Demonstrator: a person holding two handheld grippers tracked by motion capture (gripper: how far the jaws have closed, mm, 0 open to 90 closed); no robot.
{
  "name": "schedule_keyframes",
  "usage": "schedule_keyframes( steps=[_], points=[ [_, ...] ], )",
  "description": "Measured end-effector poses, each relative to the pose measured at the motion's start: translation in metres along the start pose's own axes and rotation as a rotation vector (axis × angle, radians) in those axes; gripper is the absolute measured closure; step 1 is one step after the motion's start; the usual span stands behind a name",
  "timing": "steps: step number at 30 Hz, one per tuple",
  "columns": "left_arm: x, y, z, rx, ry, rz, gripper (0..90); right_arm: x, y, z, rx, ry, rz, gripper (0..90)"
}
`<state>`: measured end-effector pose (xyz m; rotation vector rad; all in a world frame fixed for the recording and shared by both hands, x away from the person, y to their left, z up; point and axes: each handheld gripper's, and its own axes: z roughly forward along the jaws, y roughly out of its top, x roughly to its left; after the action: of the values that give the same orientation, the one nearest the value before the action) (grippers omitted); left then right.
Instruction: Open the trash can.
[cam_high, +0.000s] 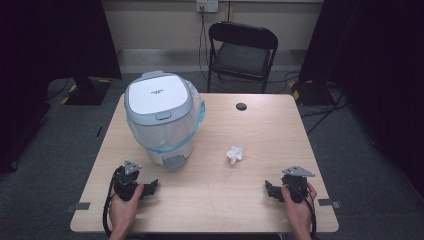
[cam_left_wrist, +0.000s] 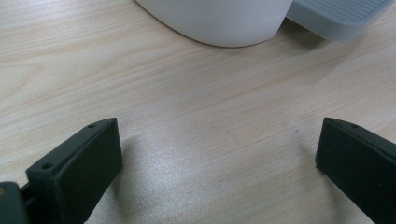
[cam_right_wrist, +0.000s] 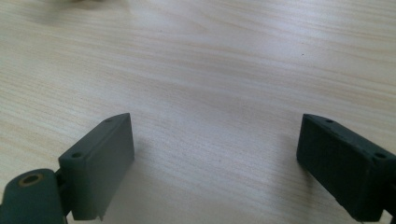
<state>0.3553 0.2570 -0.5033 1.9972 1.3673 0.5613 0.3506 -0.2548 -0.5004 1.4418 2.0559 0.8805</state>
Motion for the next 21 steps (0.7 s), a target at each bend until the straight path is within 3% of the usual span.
schedule_keyframes(
  steps=[12, 16, 18, 21],
  points=[
    [0.0, -0.001, -0.001, -0.003, 0.007, 0.007, 0.7, 0.003, 0.0, -0.001, 0.001, -0.003, 0.004, 10.6],
    [-0.001, -0.005, -0.006, -0.019, 0.008, -0.008, 5.3, 0.008, 0.0, -0.001, -0.006, 0.024, -0.009, 12.4],
    [0.001, -0.007, -0.009, -0.039, 0.022, -0.027, 12.2, 0.01, 0.001, -0.001, -0.002, 0.029, -0.005, 12.8],
    [0.004, -0.008, -0.013, -0.033, -0.004, -0.037, 17.2, 0.01, 0.003, -0.001, -0.003, 0.073, -0.001, 13.5]
  ],
)
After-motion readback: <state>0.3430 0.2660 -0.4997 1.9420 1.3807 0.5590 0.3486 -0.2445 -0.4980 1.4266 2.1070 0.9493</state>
